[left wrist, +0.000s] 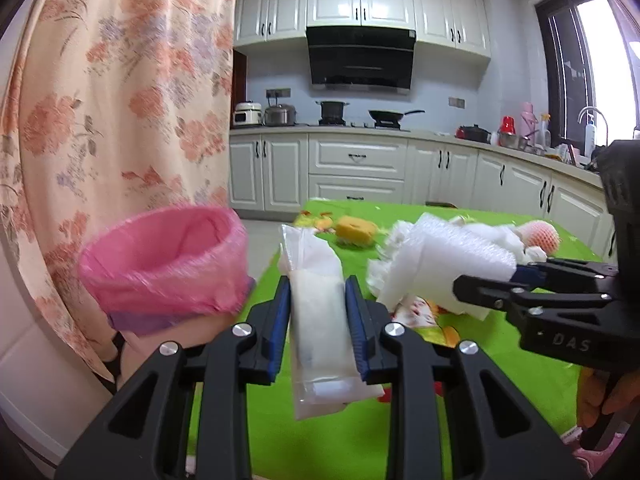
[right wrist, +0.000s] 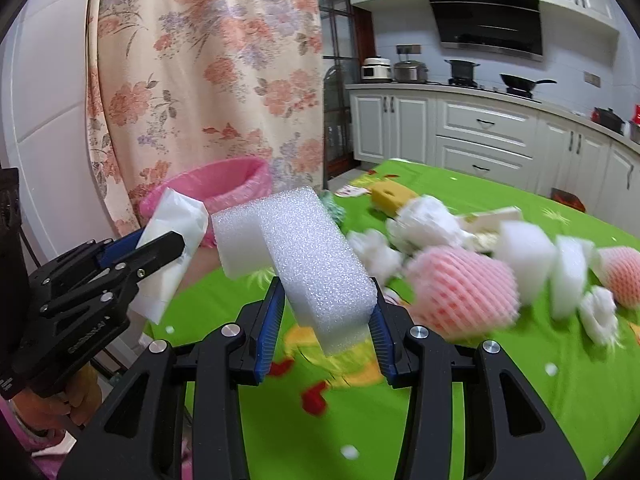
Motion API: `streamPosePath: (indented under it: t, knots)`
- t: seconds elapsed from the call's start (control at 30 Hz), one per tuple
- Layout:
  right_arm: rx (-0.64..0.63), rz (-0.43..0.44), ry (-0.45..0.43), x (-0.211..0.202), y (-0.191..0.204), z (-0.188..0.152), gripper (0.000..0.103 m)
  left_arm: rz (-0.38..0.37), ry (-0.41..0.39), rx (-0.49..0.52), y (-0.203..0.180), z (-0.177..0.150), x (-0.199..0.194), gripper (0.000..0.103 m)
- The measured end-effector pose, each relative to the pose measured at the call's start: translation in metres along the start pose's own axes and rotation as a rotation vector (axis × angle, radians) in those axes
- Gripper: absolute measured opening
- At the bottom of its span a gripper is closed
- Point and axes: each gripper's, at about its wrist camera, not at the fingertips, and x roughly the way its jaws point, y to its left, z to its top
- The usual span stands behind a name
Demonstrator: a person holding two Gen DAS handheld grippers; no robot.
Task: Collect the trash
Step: 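Carry the foam block and tissue to the wastebasket and open both tools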
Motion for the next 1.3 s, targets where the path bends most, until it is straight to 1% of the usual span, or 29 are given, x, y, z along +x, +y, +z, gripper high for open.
streamPosePath:
  t: [0.27, 0.4, 0.47, 0.63, 0.8, 0.87, 0.93, 0.97, 1.03, 1.07, 1.13, 1.2, 1.3]
  knots:
    - [-0.019, 0.075, 0.007, 0.039, 0.034, 0.04, 0.042, 0.057, -0.015, -0.028, 0.05, 0.024, 0.01, 0.027]
    - [-0.028, 0.102, 0.004, 0.062, 0.048, 0.064, 0.042, 0.1, -0.024, -0.055, 0.086, 0.039, 0.021, 0.028]
    - [-0.023, 0.12, 0.013, 0.077, 0.054, 0.076, 0.042, 0.132, -0.025, -0.065, 0.104, 0.046, 0.03, 0.028]
    - [-0.013, 0.154, 0.042, 0.117, 0.07, 0.103, 0.042, 0.153, 0.015, -0.112, 0.153, 0.059, 0.059, 0.03]
    - [-0.029, 0.165, 0.066, 0.154, 0.087, 0.123, 0.042, 0.183, 0.049, -0.17, 0.197, 0.061, 0.086, 0.033]
    - [-0.032, 0.168, 0.085, 0.173, 0.094, 0.13, 0.042, 0.185, 0.064, -0.193, 0.21, 0.061, 0.096, 0.034]
    - [-0.039, 0.172, 0.088, 0.185, 0.099, 0.135, 0.043, 0.186, 0.077, -0.213, 0.223, 0.061, 0.105, 0.039]
    - [-0.044, 0.181, 0.09, 0.19, 0.101, 0.136, 0.044, 0.191, 0.085, -0.222, 0.228, 0.06, 0.109, 0.051]
    - [-0.053, 0.205, 0.092, 0.198, 0.104, 0.14, 0.061, 0.216, 0.078, -0.24, 0.236, 0.059, 0.11, 0.065]
    - [-0.053, 0.208, 0.083, 0.197, 0.103, 0.14, 0.072, 0.232, 0.073, -0.249, 0.239, 0.058, 0.109, 0.07]
    - [-0.047, 0.221, 0.064, 0.194, 0.097, 0.139, 0.072, 0.249, 0.072, -0.256, 0.241, 0.055, 0.107, 0.072]
    - [-0.03, 0.222, 0.066, 0.189, 0.087, 0.136, 0.072, 0.265, 0.068, -0.245, 0.237, 0.054, 0.102, 0.073]
    - [-0.004, 0.215, 0.037, 0.174, 0.068, 0.13, 0.072, 0.275, 0.047, -0.209, 0.218, 0.052, 0.095, 0.077]
